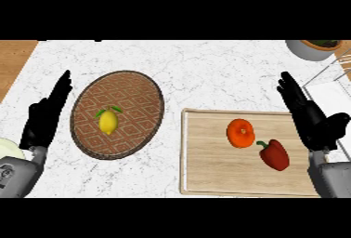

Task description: Pick the squash from the tray and place it in the tiered shelf

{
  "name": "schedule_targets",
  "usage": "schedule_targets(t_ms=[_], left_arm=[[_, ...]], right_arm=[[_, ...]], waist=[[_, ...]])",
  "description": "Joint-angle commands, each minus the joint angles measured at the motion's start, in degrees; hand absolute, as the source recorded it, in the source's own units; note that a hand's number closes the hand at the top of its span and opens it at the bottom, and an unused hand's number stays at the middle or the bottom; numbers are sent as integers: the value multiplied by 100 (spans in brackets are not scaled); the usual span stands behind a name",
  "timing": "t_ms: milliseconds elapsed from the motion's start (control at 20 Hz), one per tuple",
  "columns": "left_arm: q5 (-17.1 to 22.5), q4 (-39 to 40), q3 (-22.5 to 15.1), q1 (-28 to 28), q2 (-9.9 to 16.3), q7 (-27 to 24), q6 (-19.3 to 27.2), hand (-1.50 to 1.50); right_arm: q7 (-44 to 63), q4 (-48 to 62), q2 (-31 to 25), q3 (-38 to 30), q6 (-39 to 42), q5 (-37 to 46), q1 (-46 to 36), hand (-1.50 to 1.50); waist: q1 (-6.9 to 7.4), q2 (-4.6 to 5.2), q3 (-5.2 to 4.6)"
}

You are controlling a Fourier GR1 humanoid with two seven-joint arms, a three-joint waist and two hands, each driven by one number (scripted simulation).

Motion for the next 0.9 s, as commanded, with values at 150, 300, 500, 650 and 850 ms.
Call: schedule_targets(t_ms=[150,300,500,650,850], left_arm=[[363,352,314,453,-349,-305,-148,0],[695,393,486,798,-194,-135,-356,0],[979,284,677,1139,-212,-396,-634,0],[1035,188,778,1357,-258,-393,-841,0],[1066,-4,1028,1672,-47,-444,-1025,0]], right_arm=[[-506,-80,617,846,417,369,-873,150],[-101,229,-590,544,-757,2105,-656,150],[-523,-61,1161,1614,-2527,3177,25,-150],[-365,-444,1410,2188,-2110,3163,365,-150],[1020,-1373,924,2370,-2160,4250,607,-150]], waist=[[117,-58,9],[22,-169,-113],[20,-115,6],[-57,-98,14],[-81,-114,11]])
